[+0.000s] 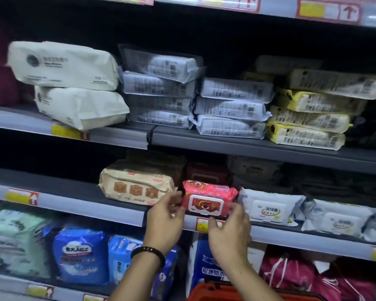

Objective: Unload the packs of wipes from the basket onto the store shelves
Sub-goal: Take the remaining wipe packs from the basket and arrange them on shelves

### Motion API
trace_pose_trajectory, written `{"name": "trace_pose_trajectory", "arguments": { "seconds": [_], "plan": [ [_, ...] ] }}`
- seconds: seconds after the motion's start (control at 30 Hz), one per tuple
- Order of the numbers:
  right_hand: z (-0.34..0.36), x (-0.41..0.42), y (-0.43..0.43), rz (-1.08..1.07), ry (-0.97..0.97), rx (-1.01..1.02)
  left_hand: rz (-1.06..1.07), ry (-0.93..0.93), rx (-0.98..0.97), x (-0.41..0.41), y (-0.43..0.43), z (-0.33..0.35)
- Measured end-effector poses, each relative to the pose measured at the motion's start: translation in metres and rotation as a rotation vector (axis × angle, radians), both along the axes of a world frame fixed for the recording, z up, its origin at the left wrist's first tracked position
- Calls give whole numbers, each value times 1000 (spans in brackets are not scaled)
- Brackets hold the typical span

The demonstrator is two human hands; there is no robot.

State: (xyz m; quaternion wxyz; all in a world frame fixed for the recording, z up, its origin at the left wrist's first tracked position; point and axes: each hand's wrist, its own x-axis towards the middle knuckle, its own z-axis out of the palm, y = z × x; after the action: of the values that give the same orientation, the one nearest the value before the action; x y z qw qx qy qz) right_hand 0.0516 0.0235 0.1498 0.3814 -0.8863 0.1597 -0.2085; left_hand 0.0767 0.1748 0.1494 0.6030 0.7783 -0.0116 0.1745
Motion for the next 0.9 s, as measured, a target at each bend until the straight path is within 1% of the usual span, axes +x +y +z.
{"name": "trace_pose_trajectory", "arguments": {
  "seconds": [0.03,0.1,0.13,0.17,0.23,0.37,0.43,0.47,0.57,0.63,0.7,0.77,0.83,0.9],
  "plan": [
    [-3,-5,8,90,-1,-8,82,4,-22,-1,9,0],
    [-5,-10,29,332,61,-34,246,20,-46,-3,31,-2],
    [-2,-9,40,421,100,-10,311,40,-61,-4,42,-5],
    [1,-6,52,470,137,65,356,70,-91,-6,52,-6],
    [6,1,72,469,208,250,388,127,-147,-5,74,-10],
    [12,15,101,472,317,634,335,181,-183,19,118,-41],
    [14,21,108,470,349,770,307,218,-234,39,134,-66],
    [15,25,110,471,364,813,299,225,-271,44,137,-69],
    [14,33,114,475,394,882,233,191,-372,37,136,-43],
    [11,37,116,470,398,894,164,192,-443,33,135,-29],
    [10,39,116,470,383,894,144,196,-486,33,134,-25],
    [9,40,112,472,319,910,183,159,-511,31,135,-20],
    [11,39,108,467,235,943,225,72,-515,29,139,-12],
    [13,38,103,459,163,925,225,-16,-558,30,145,-5]
  ]
}}
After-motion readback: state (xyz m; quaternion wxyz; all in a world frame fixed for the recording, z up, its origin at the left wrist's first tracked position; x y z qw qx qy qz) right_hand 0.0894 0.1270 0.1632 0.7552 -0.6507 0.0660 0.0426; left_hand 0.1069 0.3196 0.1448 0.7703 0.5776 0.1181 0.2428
